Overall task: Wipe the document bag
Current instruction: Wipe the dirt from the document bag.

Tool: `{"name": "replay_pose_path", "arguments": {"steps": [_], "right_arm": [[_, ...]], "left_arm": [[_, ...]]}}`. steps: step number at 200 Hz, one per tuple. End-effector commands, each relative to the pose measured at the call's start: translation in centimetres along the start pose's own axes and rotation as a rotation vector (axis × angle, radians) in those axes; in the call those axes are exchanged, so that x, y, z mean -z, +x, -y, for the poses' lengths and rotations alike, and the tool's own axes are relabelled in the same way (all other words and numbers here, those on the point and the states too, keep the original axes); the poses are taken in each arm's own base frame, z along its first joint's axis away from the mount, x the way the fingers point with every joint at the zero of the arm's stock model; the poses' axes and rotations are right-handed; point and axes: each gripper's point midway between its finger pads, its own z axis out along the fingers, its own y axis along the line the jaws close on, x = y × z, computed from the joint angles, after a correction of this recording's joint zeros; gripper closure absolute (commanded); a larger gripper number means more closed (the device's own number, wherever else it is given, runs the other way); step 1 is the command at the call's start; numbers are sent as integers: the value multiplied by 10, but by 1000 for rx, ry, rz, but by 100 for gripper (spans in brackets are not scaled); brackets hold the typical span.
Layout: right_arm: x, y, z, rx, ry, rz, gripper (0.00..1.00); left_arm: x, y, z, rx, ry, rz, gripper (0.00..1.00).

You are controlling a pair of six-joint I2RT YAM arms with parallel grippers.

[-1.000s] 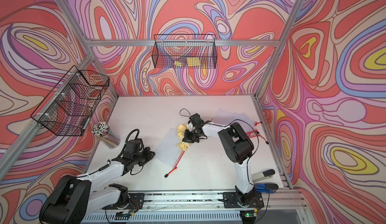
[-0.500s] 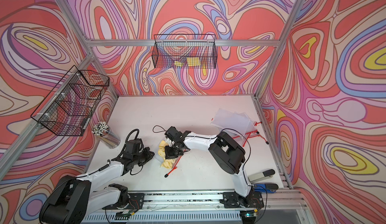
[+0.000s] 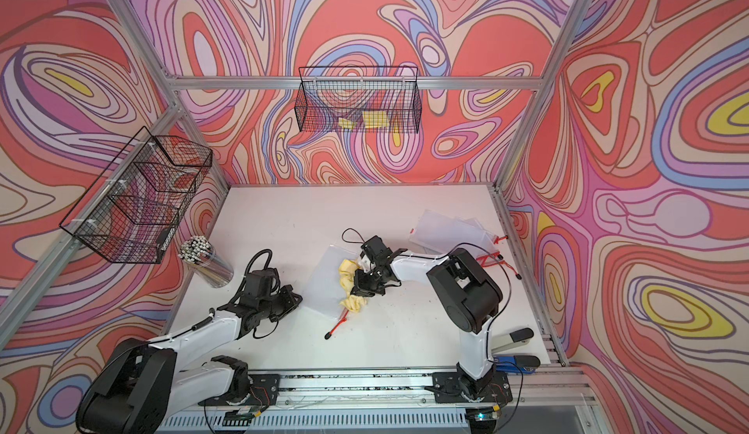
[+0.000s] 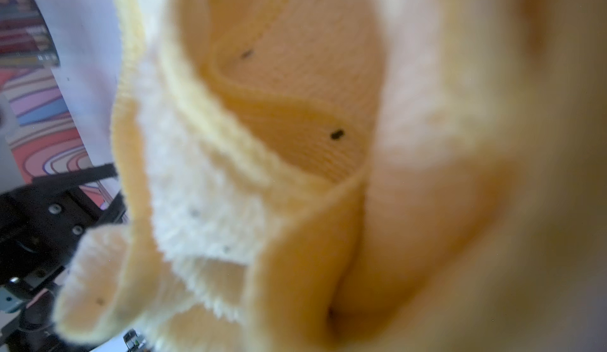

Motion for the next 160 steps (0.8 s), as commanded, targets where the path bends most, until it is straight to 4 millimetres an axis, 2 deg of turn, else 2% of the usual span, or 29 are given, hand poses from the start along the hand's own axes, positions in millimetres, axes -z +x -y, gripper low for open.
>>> {"name": "replay_pose_path", "arguments": {"steps": [1, 8, 20, 37, 53, 72, 86, 99, 120, 160], "right_arm": [[5, 24, 92, -92, 341, -47, 100], [8, 20, 83, -83, 320, -36, 100], [13, 12, 56, -52, 243, -8, 100], [22, 2, 8, 33, 185, 45, 100], [23, 3, -43, 128, 122, 63, 100], [6, 16, -92, 201, 45, 23, 100], [-14, 29, -112, 232, 14, -29, 100], [-31, 38, -116, 240, 15, -67, 100], [-49, 48, -103, 192, 8, -113, 100], [-50, 65, -64, 147, 120, -149, 100]], "left_arm": [[0, -5, -9, -4, -54, 16, 100], [0, -4, -9, -3, -53, 14, 100], [-1, -4, -9, -3, -53, 14, 100], [-2, -4, -10, 2, -54, 10, 100], [-3, -3, -9, 5, -47, 5, 100], [-5, -3, -8, 7, -45, -1, 100], [-6, -4, -7, 8, -43, -3, 100], [-6, -4, -7, 7, -41, -3, 100], [-6, -4, -7, 7, -43, -2, 100], [-5, -4, -9, 2, -56, 1, 100]]}}
